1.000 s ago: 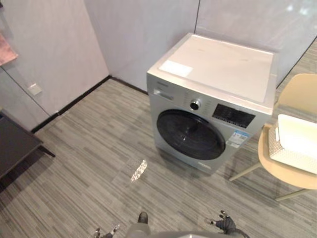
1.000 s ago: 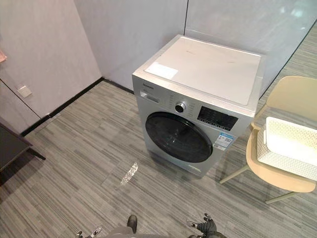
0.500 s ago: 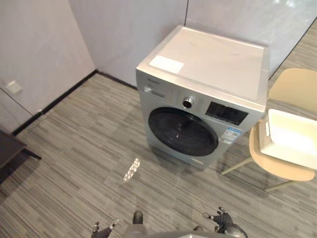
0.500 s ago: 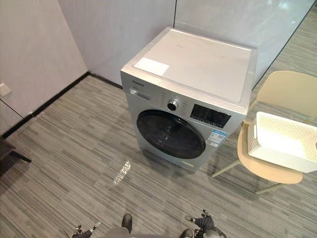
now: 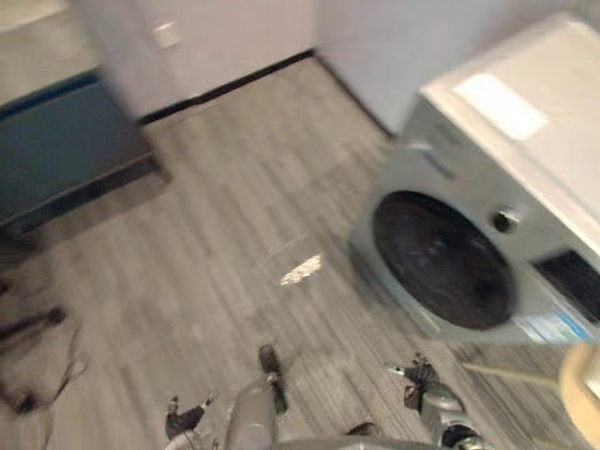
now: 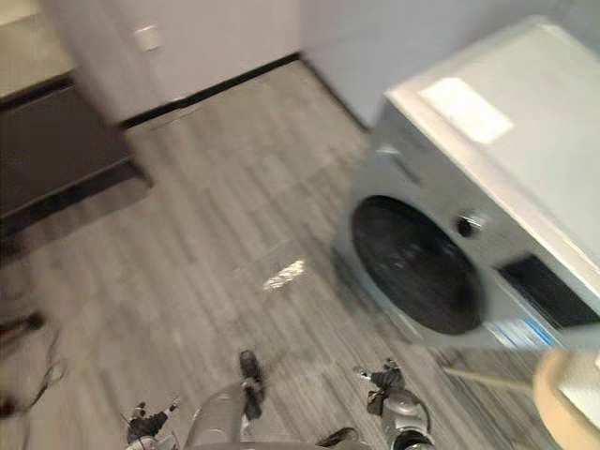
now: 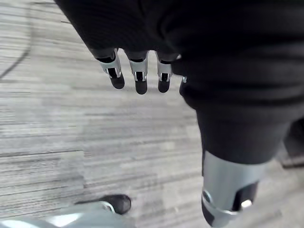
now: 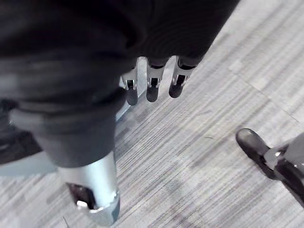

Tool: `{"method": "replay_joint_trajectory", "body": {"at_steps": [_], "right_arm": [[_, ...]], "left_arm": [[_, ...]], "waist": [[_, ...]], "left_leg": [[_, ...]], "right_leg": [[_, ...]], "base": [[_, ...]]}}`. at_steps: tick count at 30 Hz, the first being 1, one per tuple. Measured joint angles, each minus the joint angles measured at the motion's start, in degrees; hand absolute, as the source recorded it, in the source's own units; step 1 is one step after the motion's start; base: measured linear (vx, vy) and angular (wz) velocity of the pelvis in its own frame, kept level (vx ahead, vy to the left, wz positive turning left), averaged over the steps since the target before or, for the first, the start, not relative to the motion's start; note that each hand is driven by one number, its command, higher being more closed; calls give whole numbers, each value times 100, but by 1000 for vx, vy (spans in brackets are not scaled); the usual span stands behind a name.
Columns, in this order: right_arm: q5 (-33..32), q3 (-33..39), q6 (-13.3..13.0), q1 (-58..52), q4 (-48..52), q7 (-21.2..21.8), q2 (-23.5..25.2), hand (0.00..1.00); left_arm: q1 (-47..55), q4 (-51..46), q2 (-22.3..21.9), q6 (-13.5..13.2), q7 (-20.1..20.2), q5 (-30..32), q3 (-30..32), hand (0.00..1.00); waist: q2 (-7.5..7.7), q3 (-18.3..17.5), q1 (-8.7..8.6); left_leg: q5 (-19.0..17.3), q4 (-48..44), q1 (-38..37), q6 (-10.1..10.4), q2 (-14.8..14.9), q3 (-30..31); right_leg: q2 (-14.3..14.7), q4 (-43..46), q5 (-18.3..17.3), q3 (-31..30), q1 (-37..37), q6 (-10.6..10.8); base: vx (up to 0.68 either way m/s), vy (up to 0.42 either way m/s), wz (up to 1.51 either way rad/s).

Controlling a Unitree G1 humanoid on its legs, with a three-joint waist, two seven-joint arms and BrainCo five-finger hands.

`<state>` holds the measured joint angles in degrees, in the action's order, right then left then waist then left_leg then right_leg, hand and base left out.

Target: Pick up the laundry basket with both hands and put the clothes into the washing machine.

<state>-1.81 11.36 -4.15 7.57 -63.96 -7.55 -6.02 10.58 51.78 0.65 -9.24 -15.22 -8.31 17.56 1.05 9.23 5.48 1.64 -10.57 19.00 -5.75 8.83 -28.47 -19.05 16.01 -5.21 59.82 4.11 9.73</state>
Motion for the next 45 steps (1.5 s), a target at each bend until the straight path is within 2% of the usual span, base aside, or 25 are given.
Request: {"method": "replay_joint_trajectory", "body": {"at_steps": [1, 2, 3, 5, 6, 7, 10, 11, 13, 15, 17, 18, 20, 21, 22, 23, 24, 25, 27, 30, 32, 34, 38, 43, 45], "right_arm": [[3, -3, -39, 72, 23, 2, 126, 0], [5, -3, -35, 85, 11, 4, 149, 0], [-3, 6, -17, 82, 18, 18, 163, 0], [-40, -17, -32, -46, 61, 40, 147, 0], [-40, -12, -49, -181, 100, 69, 203, 0], [-38, -2, -36, -257, 100, 152, 268, 0], [-39, -12, -29, -613, 192, 167, 342, 0], [-40, -7, -23, -665, 245, 166, 344, 0], [-96, 194, -59, -817, 660, 194, 366, 0], [-96, 243, -89, -879, 732, 204, 386, 0], [-95, 365, -85, -941, 748, 230, 502, 0], [-95, 384, -83, -990, 747, 231, 598, 0], [-96, 442, -74, -1027, 751, 243, 669, 0], [-95, 445, -57, -1054, 751, 263, 662, 0], [-95, 423, -44, -1041, 772, 277, 699, 0], [-94, 418, -34, -1043, 783, 277, 698, 0], [-94, 334, -39, -1105, 891, 275, 663, 0], [-100, 293, -43, -1140, 960, 266, 653, 0], [-125, 133, -37, -1070, 943, 257, 710, 0], [-213, -71, -36, -843, 815, 253, 781, 0], [-210, -155, -46, -641, 690, 257, 769, 0], [-207, -240, -50, -567, 649, 255, 755, 0], [-206, -290, -87, -841, 624, 255, 904, 0], [24, -275, -70, -945, 625, 274, 867, 0], [47, -289, -47, -902, 557, 277, 880, 0]], "left_arm": [[59, 13, 126, -15, 14, 2, 0, 0], [62, 118, 118, -2, 20, 0, -1, 0], [108, 223, 53, -2, 24, -13, -11, 0], [243, 209, 101, -14, 32, -1, -234, 0], [225, 222, 143, -13, 76, 2, -409, 0], [185, 205, 187, -28, 157, 9, -444, 0], [181, 229, 207, -47, 242, 4, -390, 0], [173, 226, 191, -49, 247, 4, -386, 0], [126, 197, 106, -56, 274, 10, -381, 0], [43, 165, 71, -59, 273, 24, -342, 0], [64, 49, 75, -63, 279, 66, -259, 0], [74, 49, 85, -61, 276, 75, -119, 0], [110, 59, 80, -45, 278, 103, -34, 0], [245, 59, 10, -17, 289, 148, 56, 0], [277, 58, -74, -3, 317, 178, 219, 0], [271, 43, -106, -5, 349, 175, 319, 0], [247, 40, -233, 1, 394, 173, 527, 0], [249, 41, -304, 5, 397, 169, 575, 0], [200, 47, -260, 5, 400, 166, 567, 0], [192, 53, -220, 0, 394, 168, 551, 0], [183, 54, -245, 0, 394, 171, 500, 0], [186, 99, -269, -7, 390, 170, 498, 0], [104, 115, -71, -17, 385, 146, 351, 0], [111, 182, 19, -15, 404, 122, 8, 0], [114, 183, 106, -19, 404, 128, -112, 0]], "waist": [[201, 112, 11], [230, 121, 42], [196, 107, 92], [125, 82, 114], [51, 67, 1], [92, 111, -157], [161, 235, -294], [132, 269, -297], [-38, 327, -352], [-57, 325, -321], [31, 264, -289], [163, 176, -282], [200, 106, -278], [75, -39, -276], [59, -143, -294], [-19, -131, -306], [-125, -150, -276], [-207, -155, -170], [-178, -137, -117], [-40, -73, -96], [-73, -83, -7], [-165, -126, 56], [193, -132, 9], [49, -58, -21], [111, -120, -33]], "left_leg": [[-318, -309, -46, 48, -280, 196], [-544, -494, -93, 119, -318, 246], [-798, -768, -163, 103, -404, 436], [-1034, -788, -415, 52, -564, 697], [-1084, -773, -477, -18, -714, 1090], [-1110, -690, -552, -99, -900, 1600], [-1221, -764, -986, -155, -1268, 2304], [-1259, -780, -1072, -156, -1293, 2436], [-1425, -929, -1285, -51, -1278, 3055], [-1590, -1083, -1369, 31, -1269, 3466], [-1891, -1349, -1456, 218, -1263, 3897], [-2044, -1414, -1486, 319, -1222, 4017], [-2260, -1392, -1695, 450, -1063, 4136], [-2369, -1252, -1900, 606, -736, 4148], [-2333, -1954, -1737, 723, -541, 4022], [-2214, -2503, -1518, 921, -418, 3921], [-1814, -3555, -1080, 1275, -135, 3708], [-1515, -4395, -640, 1246, 228, 3351], [-1626, -4790, -288, 1119, 545, 2758], [-1697, -3781, -105, 1103, 479, 2149], [-1626, -1939, -259, 1149, 256, 2094], [-631, -774, -527, 919, 74, 2354], [-687, -771, -650, 769, -147, 2234], [-1120, -977, -991, 554, -200, 1699], [-1099, -858, -1036, 515, -217, 1458]], "right_leg": [[-36, -422, 246, 43, 108, -70], [-221, -183, 128, 148, 325, -5], [-524, 478, 82, -309, 344, -282], [-821, 1468, 412, -1550, 88, -914], [-617, 2191, -84, -2728, -312, -635], [-178, 2698, -707, -3474, -718, -485], [358, 2912, -1300, -3814, -1536, -728], [431, 2799, -1330, -3833, -1676, -677], [705, 1841, -1242, -4185, -2161, -554], [730, 1133, -974, -4444, -2275, -518], [668, 559, -517, -4599, -2317, -494], [659, 379, -270, -4577, -2272, -543], [765, 393, 104, -4557, -2129, -631], [1062, 348, 233, -4419, -1977, -719], [1239, 294, 208, -4244, -1807, -798], [1365, 260, 167, -4191, -1717, -857], [1615, 138, 121, -4101, -1487, -1011], [1849, -67, 79, -4119, -1235, -1132], [2015, -440, 78, -4207, -876, -1236], [2016, -868, 180, -4434, -544, -1260], [2018, -1017, 225, -4706, -548, -1214], [2104, -1093, 233, -4954, -481, -1124], [1844, -1083, 129, -5031, -391, -869], [1394, 478, -300, -4884, -985, -430], [1100, 575, -413, -4267, -1104, -637]], "base": [[138, 256, 169], [112, 238, 126], [93, 200, 66], [119, 214, 79], [208, 183, 162], [280, 147, 205], [282, 36, 162], [365, 6, 150], [324, -12, 136], [272, -101, 127], [403, -278, 114], [278, -246, 63], [332, -334, 38], [495, -426, 15], [419, -336, 3], [413, -322, -2], [462, -380, -19], [386, -312, -27], [346, -264, -24], [267, -157, -38], [213, 32, -71], [204, 118, -73], [151, 115, -6], [21, 149, -39], [-44, 45, -60]]}}
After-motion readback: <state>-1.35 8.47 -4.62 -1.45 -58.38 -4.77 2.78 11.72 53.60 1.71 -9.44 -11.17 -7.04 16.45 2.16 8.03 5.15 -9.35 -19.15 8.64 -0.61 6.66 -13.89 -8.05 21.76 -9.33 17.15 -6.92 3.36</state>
